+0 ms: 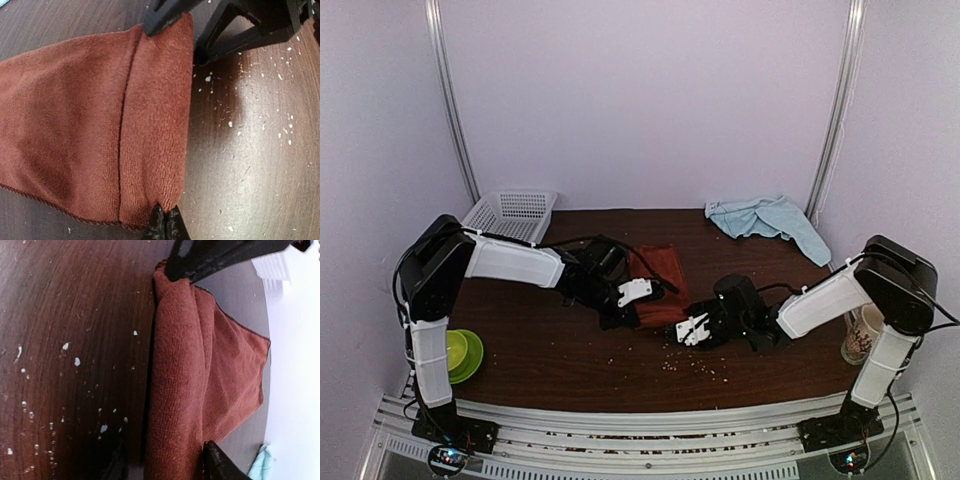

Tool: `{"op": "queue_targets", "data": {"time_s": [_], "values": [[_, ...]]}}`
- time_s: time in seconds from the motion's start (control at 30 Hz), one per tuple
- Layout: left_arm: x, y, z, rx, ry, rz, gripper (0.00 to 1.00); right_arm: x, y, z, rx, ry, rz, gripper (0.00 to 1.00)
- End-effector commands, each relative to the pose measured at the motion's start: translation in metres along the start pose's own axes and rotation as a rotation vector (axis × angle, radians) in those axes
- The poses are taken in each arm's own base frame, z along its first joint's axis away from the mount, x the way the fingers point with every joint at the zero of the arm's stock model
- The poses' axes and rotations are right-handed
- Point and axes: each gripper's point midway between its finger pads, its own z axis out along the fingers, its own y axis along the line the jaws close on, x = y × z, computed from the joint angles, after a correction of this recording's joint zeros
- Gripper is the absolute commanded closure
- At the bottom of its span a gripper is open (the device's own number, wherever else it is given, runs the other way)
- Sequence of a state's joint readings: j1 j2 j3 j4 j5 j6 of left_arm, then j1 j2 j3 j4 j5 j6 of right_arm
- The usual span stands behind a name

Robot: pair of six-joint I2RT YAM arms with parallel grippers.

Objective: Roll the towels
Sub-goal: Roll the towel at the center of the board.

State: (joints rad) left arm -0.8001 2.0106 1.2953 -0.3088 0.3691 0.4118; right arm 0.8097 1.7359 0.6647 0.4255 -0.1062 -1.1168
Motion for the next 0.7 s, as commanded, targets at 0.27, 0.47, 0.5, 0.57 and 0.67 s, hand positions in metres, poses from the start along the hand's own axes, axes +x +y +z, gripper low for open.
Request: {"op": "queue_targets", "data": {"time_s": [0.27,0.47,0.5,0.57,0.67], "values": [[0.004,0.0,0.003,0.039,-0.026,0.012,1.0,-0.002,0.001,0.018,-0.022,0.077,0.048,1.0],[-0.011,0.018,-0.02,-0.09,-0.048,0.044,0.66,-0.011,0.005,0.016,-0.114,0.05,0.101,1.0],[-0.017,0.021,-0.029,-0.124,-0.068,0.059,0.57,-0.013,0.005,0.015,-0.128,0.041,0.114,1.0],[-0.023,0.024,-0.041,-0.188,-0.112,0.085,0.44,-0.013,0.007,0.014,-0.172,0.033,0.145,1.0],[-0.027,0.021,-0.058,-0.263,-0.189,0.127,0.25,-0.012,0.009,0.014,-0.214,0.027,0.177,1.0]]}}
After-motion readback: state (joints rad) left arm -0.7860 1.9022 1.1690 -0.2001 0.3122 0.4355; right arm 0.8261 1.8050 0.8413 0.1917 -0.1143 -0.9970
